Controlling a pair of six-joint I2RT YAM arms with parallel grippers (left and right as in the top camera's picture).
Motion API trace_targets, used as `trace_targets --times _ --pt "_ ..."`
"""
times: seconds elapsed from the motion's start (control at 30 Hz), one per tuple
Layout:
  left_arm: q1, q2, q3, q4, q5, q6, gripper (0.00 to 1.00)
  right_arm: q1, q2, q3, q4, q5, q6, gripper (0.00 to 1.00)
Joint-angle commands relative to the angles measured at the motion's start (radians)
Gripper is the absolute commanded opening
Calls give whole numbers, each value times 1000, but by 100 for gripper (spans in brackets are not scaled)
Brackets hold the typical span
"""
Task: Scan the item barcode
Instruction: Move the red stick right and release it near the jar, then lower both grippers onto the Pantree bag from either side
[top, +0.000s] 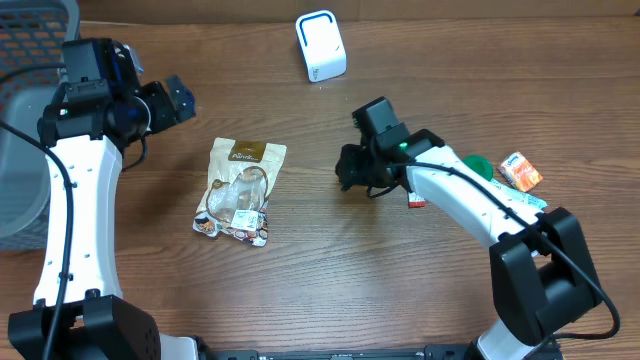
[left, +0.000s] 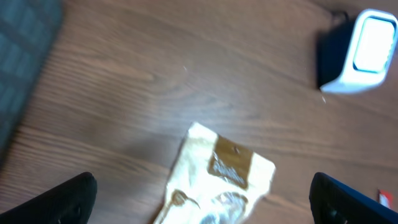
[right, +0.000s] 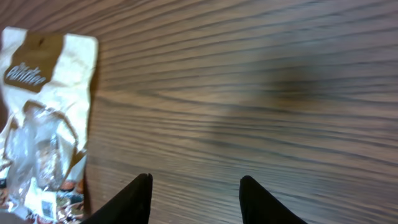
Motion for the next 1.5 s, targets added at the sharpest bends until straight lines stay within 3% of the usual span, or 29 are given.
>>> trace_targets --times 0.0,0.2,0.37,0.47,0.53,0.73,0.93,1.0,1.3,1.47 --pt "-38 3 2 -34 69 -14 100 -32 1 -10 -11 10 8 47" --pt "-160 84 -8 -130 -92 -11 100 -46 1 -10 -19 9 8 48" --pt "-211 150 -8 -150 -111 -8 100 -46 1 -10 -19 10 7 48" --pt "-224 192 -8 -135 -169 -14 31 -46 1 -10 -22 10 7 48" --pt "-224 237 -8 -120 -201 -33 4 -46 1 -10 -22 9 7 48" --pt "-224 357 -8 -65 -331 -32 7 -46 1 -10 -22 10 7 48" --pt "-225 436 -8 -43 -317 -32 10 -46 1 -10 -29 10 7 48" --pt "-228 451 -8 -35 -252 -31 4 -46 1 -10 -38 10 7 48" --pt "-268 458 -6 -27 143 97 5 -47 1 -10 -52 10 3 48" --pt "-322 458 -6 -31 207 133 8 -59 1 -10 -82 26 -4 50"
